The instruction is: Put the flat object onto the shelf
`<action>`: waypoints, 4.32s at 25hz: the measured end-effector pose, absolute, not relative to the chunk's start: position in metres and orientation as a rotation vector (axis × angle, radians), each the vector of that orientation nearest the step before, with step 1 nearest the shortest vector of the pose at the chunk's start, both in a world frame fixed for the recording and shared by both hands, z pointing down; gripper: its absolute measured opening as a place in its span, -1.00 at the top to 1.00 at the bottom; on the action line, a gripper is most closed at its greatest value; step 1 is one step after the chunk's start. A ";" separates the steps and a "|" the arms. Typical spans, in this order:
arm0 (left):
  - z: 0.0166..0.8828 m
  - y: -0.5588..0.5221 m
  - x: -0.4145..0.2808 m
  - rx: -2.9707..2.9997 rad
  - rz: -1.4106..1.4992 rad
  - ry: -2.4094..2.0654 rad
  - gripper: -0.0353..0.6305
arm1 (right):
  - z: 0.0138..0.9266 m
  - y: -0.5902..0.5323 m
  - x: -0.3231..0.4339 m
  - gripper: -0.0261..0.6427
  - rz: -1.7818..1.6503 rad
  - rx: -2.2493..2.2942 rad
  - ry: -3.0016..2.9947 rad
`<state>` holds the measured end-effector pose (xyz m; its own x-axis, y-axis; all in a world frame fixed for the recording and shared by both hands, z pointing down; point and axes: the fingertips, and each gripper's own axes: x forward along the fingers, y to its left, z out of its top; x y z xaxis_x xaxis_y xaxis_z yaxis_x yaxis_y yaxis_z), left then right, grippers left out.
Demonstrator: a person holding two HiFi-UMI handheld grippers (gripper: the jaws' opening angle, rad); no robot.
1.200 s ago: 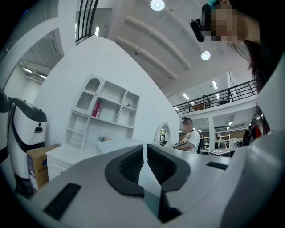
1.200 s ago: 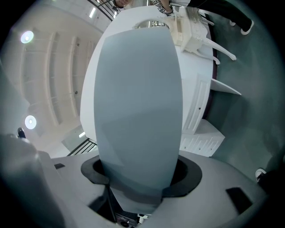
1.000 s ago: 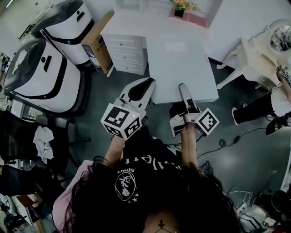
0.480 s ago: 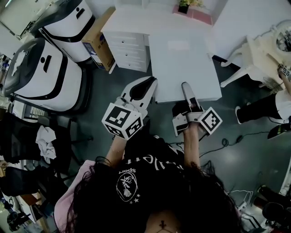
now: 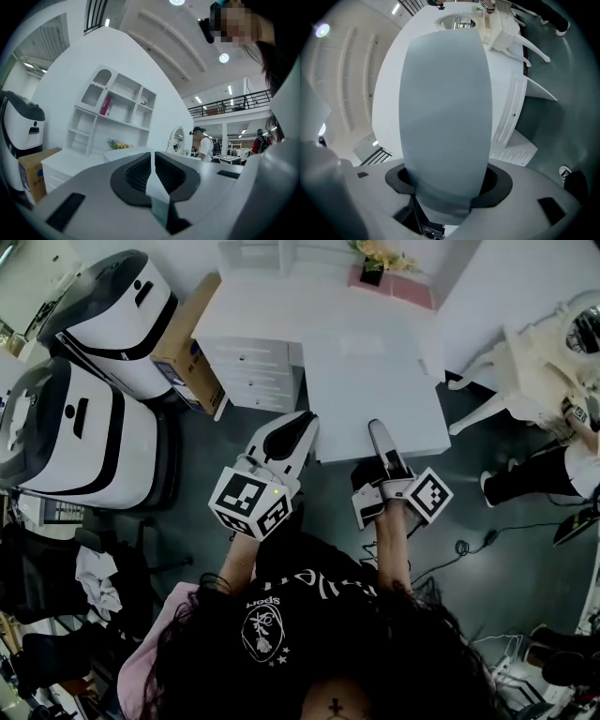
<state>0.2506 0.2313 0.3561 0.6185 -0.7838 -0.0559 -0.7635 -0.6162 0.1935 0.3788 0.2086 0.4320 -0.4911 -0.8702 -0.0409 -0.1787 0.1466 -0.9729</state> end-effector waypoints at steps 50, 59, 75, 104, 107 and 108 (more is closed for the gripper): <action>0.324 -0.244 -0.023 2.578 -0.279 -1.566 0.78 | 0.409 -0.301 0.065 0.01 -1.629 -0.665 1.927; 0.326 -0.303 -0.054 2.561 -0.230 -1.629 0.78 | 0.400 -0.363 0.031 0.01 -1.623 -0.656 1.895; 0.343 -0.340 -0.077 2.623 -0.163 -1.522 0.78 | 0.408 -0.401 0.013 0.01 -1.580 -0.765 1.741; 0.345 -0.403 -0.162 2.791 -0.133 -1.148 0.78 | 0.427 -0.418 -0.025 0.02 -1.323 -1.095 1.384; 0.362 -0.411 -0.168 2.746 -0.066 -1.145 0.77 | 0.430 -0.414 -0.029 0.02 -1.306 -1.106 1.347; 0.370 -0.413 -0.171 2.730 -0.034 -1.141 0.69 | 0.431 -0.414 -0.030 0.02 -1.303 -1.106 1.337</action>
<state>-0.1708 -0.4132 0.3700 0.7049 -0.7076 0.0491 -0.7035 -0.6885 0.1763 -0.0296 -0.4142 0.4307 -0.1577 -0.9870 -0.0303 0.0050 0.0299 -0.9995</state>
